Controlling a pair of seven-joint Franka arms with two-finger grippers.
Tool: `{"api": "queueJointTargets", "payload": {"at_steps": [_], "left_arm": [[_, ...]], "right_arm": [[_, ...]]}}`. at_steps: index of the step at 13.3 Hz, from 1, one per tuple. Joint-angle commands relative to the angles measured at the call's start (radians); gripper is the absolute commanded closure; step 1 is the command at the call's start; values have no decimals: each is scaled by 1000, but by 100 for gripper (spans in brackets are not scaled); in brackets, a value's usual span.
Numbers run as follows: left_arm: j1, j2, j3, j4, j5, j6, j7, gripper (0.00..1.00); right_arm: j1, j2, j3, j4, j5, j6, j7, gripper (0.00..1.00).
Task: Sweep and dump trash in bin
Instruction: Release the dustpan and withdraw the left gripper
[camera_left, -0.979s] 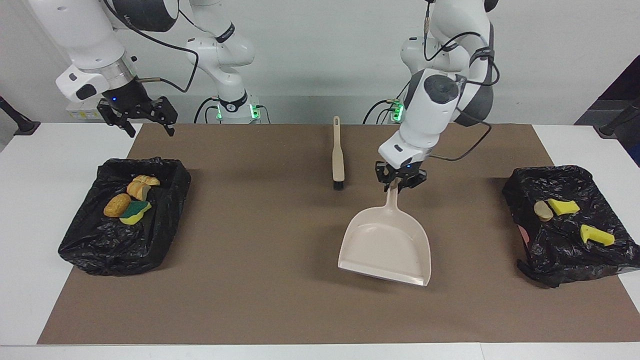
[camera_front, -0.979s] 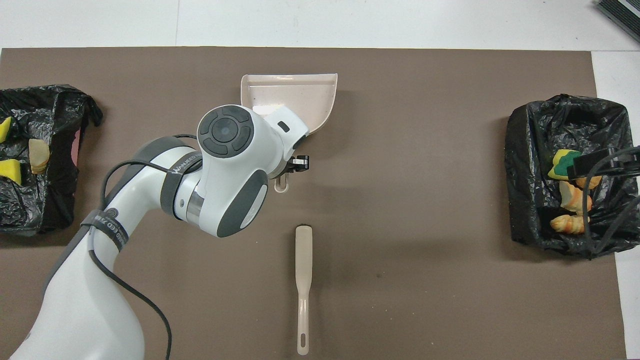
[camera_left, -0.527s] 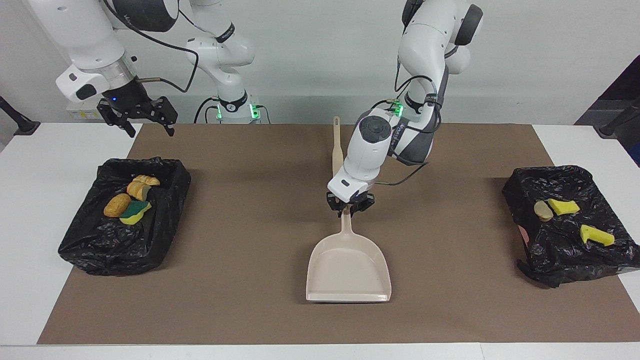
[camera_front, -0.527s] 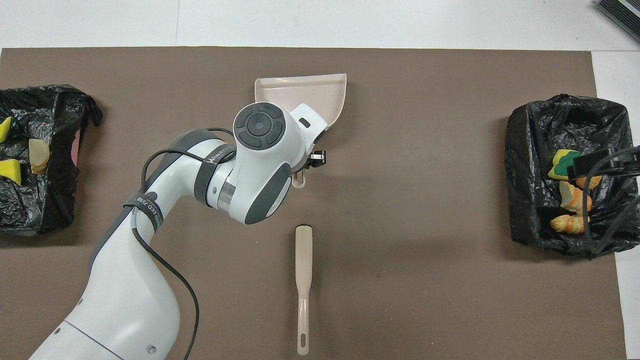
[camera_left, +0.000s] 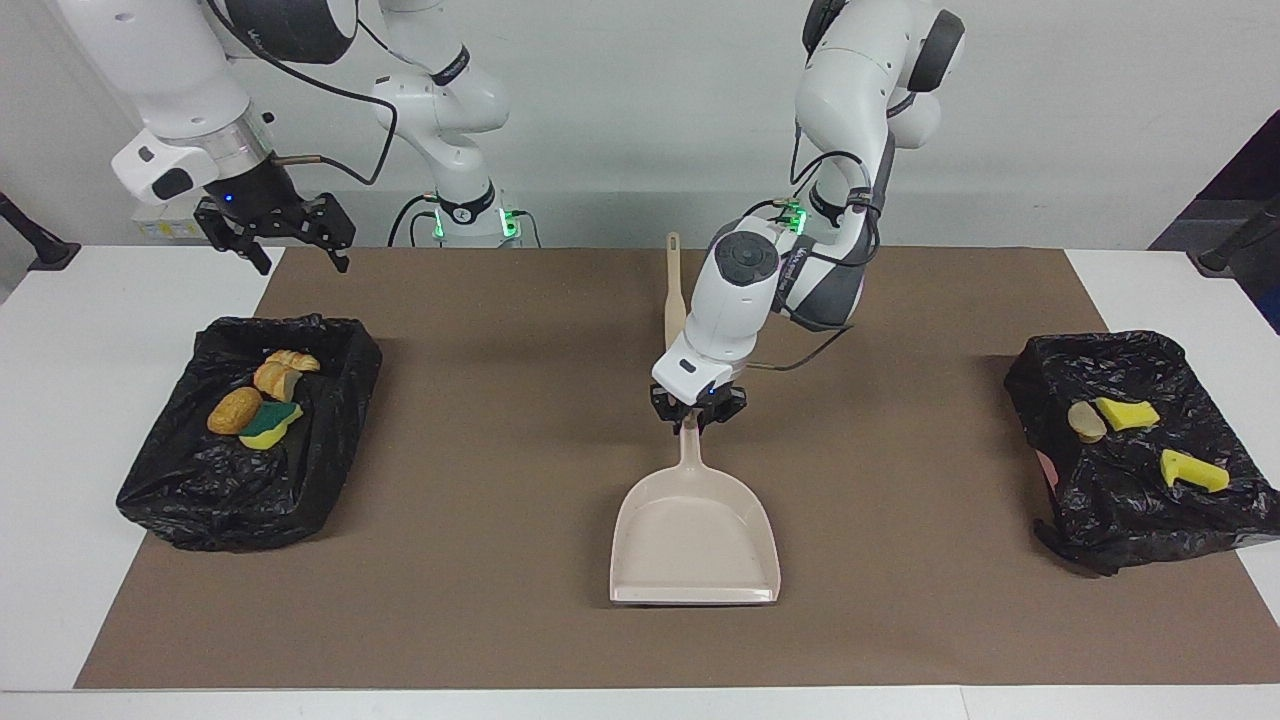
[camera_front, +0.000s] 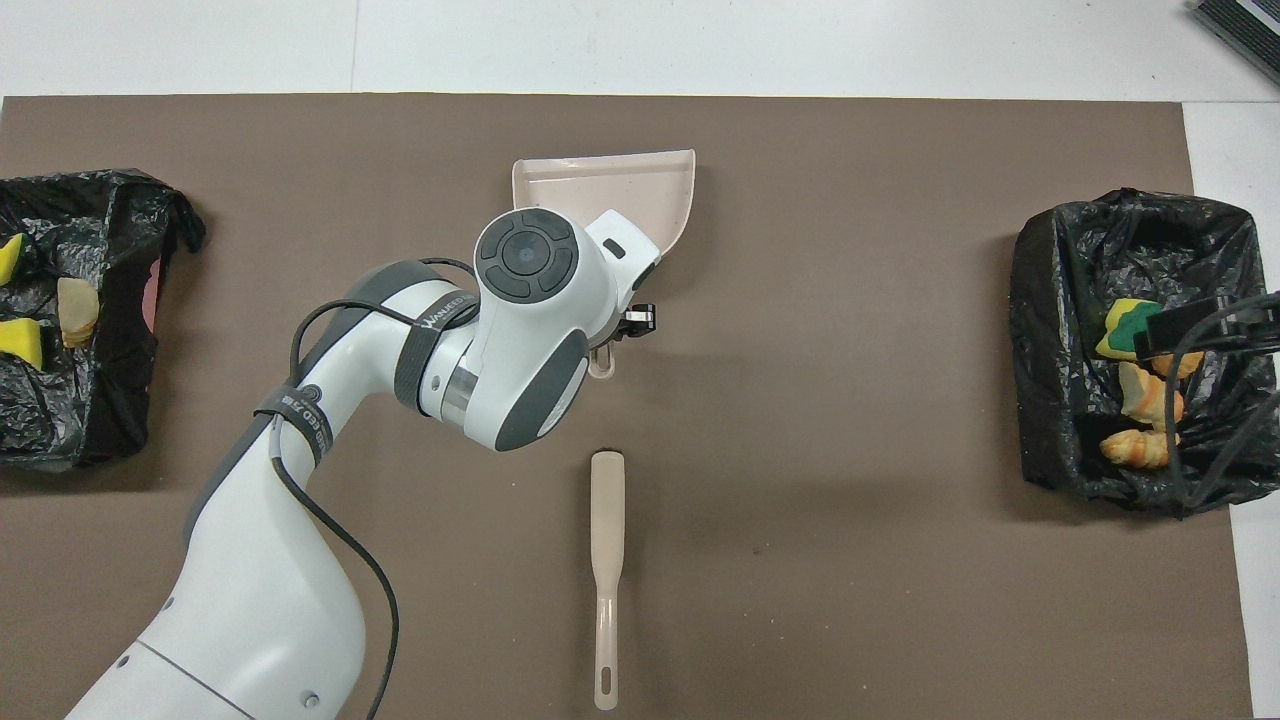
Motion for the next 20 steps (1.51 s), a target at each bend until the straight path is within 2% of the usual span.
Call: {"api": "queueJointTargets", "payload": {"at_steps": [1, 2, 6, 10, 16, 20], "left_arm": [[-5, -6, 19, -5, 9, 5, -15, 13], [8, -36, 17, -5, 1, -33, -17, 0], [60, -124, 25, -5, -4, -222, -20, 0], [168, -214, 25, -22, 5, -310, 8, 0], [347, -400, 25, -85, 5, -455, 315, 0], [475, -458, 25, -79, 5, -543, 505, 0]], "right_arm": [[-5, 2, 1, 8, 13, -7, 13, 0], [-3, 2, 1, 6, 13, -7, 13, 0], [-5, 2, 1, 6, 13, -7, 13, 0], [-5, 2, 1, 6, 13, -7, 13, 0], [-5, 2, 1, 6, 13, -7, 13, 0], [-3, 2, 1, 6, 13, -7, 13, 0]]}}
